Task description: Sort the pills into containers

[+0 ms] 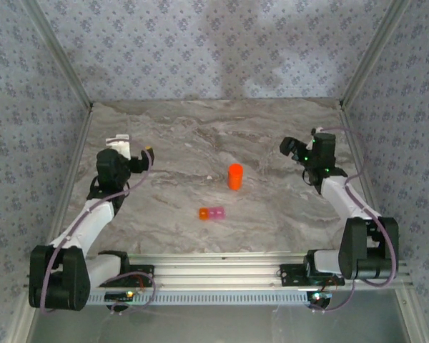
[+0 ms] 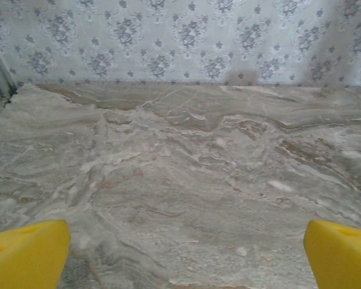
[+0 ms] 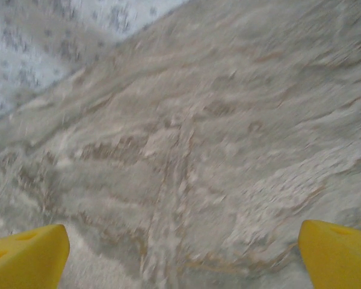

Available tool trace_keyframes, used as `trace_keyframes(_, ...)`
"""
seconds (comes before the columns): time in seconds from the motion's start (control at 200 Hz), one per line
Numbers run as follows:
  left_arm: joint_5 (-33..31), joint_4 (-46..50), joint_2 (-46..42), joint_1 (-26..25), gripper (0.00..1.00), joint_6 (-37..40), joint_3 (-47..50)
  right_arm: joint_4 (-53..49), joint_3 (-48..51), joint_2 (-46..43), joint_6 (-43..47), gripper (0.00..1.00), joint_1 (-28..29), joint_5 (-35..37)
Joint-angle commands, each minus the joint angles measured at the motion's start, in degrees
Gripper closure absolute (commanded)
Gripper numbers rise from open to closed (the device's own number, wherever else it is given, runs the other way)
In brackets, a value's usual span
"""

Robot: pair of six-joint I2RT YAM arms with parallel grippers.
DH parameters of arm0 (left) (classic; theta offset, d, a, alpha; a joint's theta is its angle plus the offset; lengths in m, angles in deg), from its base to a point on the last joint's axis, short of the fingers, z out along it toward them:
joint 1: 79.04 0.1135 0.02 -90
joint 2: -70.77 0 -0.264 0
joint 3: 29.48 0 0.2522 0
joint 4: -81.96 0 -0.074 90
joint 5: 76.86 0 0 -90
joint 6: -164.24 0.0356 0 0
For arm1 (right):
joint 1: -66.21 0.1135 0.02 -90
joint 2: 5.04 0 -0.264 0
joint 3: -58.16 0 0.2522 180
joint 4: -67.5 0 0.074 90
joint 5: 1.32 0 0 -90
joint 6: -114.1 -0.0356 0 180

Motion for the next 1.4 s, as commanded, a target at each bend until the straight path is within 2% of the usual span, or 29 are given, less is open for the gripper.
trace_keyframes(0.0,-1.5,1.9,-1.3,-1.9,0.01,-3.1,-2.0,-5.4,-3.0,2.4,-0.3,0.0,2.5,-2.6)
trace_keyframes(0.37,-7.8,5.3,-2.8,-8.8,0.01,-11.3,0.7,-15.6,-9.4,5.1,9.0,0.07,16.2,-0.7)
trace_keyframes(0.64,-10.5,6.0,-1.8,-13.6,0.01,-15.4,3.1,-21.7,-12.1,2.5,12.5,0.09,26.0,3.1)
trace_keyframes(0.96,-12.0,6.2,-0.1,-15.1,0.01,-20.7,5.2,-28.1,-11.1,-2.3,14.2,0.1,42.5,7.4)
trace_keyframes(1.199,-15.8,6.9,-0.6,-15.8,0.01,-24.3,7.2,-23.9,-10.2,3.8,13.3,0.09,47.6,2.2)
trace_keyframes(1.394,-16.7,8.6,-2.5,-16.3,0.01,-25.6,8.5,-21.2,-12.2,11.9,14.7,0.09,47.9,-1.7)
